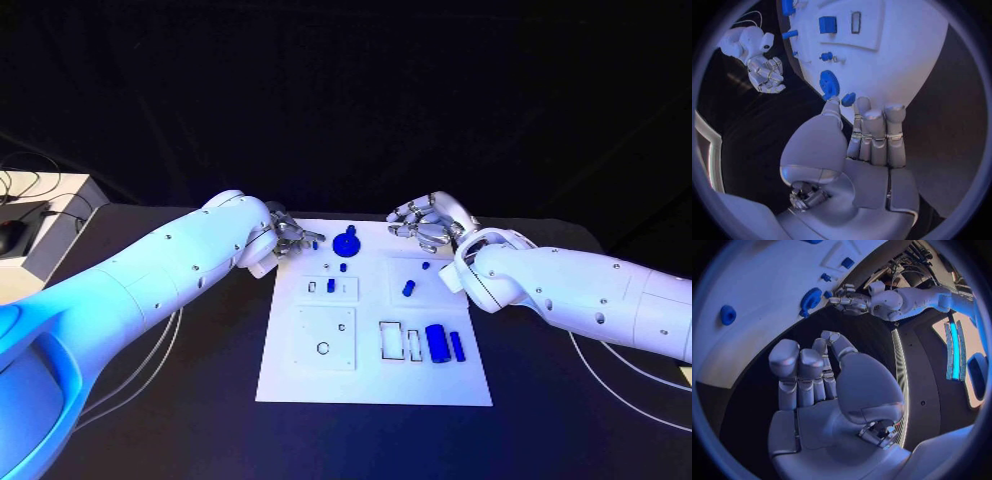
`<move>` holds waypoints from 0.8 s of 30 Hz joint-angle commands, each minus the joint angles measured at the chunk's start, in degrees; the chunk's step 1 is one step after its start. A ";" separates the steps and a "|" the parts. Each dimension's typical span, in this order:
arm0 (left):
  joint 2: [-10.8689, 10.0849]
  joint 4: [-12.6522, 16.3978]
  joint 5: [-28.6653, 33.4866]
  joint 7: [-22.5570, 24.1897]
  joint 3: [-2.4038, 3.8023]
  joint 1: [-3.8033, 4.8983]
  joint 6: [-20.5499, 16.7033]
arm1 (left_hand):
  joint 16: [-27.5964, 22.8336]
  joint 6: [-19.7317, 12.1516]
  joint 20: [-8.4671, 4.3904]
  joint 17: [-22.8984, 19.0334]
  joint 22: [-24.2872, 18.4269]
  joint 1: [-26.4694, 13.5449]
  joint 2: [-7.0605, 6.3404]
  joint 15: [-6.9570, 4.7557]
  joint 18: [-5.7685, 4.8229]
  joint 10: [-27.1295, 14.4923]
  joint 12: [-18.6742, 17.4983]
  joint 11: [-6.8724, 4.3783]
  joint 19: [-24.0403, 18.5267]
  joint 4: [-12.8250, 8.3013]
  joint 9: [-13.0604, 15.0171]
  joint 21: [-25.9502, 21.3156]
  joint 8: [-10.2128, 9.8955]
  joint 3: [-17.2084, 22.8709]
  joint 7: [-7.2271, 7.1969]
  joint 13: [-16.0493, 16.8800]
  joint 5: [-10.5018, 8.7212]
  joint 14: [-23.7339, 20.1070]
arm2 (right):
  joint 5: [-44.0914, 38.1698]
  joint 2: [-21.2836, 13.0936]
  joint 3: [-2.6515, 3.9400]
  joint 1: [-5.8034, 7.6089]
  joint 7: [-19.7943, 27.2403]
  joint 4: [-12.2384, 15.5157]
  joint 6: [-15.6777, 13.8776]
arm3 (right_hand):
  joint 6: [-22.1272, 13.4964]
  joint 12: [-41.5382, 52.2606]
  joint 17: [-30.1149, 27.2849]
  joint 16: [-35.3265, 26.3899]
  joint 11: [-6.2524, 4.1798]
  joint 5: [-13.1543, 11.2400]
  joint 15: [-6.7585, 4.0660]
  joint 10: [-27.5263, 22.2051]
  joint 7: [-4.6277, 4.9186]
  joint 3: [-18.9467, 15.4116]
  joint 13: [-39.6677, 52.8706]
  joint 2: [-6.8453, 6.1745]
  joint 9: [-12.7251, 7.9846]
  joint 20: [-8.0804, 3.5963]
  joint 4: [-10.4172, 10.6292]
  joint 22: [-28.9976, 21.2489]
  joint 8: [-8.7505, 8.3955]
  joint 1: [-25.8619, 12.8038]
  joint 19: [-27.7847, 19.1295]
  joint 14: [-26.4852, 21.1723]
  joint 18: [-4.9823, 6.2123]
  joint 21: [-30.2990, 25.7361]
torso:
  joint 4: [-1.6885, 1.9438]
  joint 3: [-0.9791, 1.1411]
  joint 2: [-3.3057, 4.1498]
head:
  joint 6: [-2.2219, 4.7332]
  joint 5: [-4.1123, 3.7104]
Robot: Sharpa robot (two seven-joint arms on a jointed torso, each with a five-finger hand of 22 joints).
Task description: Assemble the parts on the task board
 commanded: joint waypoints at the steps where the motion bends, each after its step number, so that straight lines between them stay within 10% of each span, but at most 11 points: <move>1: 0.21 -0.09 0.49 0.19 0.01 0.09 0.00 | 0.26 0.29 -0.14 0.12 0.10 0.11 0.69 -0.01 -0.66 0.05 -0.14 -0.29 0.45 -0.40 0.16 0.24 0.40 0.02 -0.26 0.11 0.25 0.46 | -0.64 0.00 0.04 0.07 0.42 0.22 0.30 | 0.10 -0.06 0.09 -0.05 -0.15 0.27 0.03 -0.41 0.46 0.32 -0.07 -0.35 -0.04 -0.26 0.15 5.95 -0.16 0.42 3.54 0.03 0.20 0.35 | -0.03 -0.01 0.03 | -0.13 -0.12; 15: 0.26 -0.04 1.88 0.35 0.01 0.12 -0.27 | -0.11 -0.76 -0.17 -0.17 -0.35 3.99 3.48 0.06 -0.71 -0.88 -0.59 -0.16 -0.23 -2.44 0.14 -0.41 -0.41 2.90 0.01 0.08 0.47 -0.11 | -0.75 -0.03 0.05 0.17 0.22 0.34 0.67 | 0.15 -0.06 0.15 0.00 -0.17 0.37 0.01 -0.40 0.43 0.71 -0.08 -0.33 0.03 -0.27 -0.01 5.98 -0.12 0.38 3.53 0.05 0.19 0.56 | 0.04 -0.07 -0.02 | -0.38 -0.29; 24: 0.23 0.07 2.87 0.38 0.01 0.10 0.78 | 0.17 -0.19 -0.01 0.11 -0.28 6.46 2.57 0.32 -0.79 -1.51 -0.72 0.06 -0.79 -3.72 -2.27 -0.53 -3.11 9.55 0.38 -0.35 0.61 -0.61 | -0.75 0.00 0.05 0.18 0.16 0.27 0.80 | 0.15 -0.04 0.16 0.02 -0.17 0.41 0.01 -0.41 0.46 0.85 -0.06 -0.33 0.04 -0.28 -0.08 5.99 -0.12 0.39 3.53 0.05 0.19 0.61 | 0.05 -0.08 0.01 | -0.39 -0.27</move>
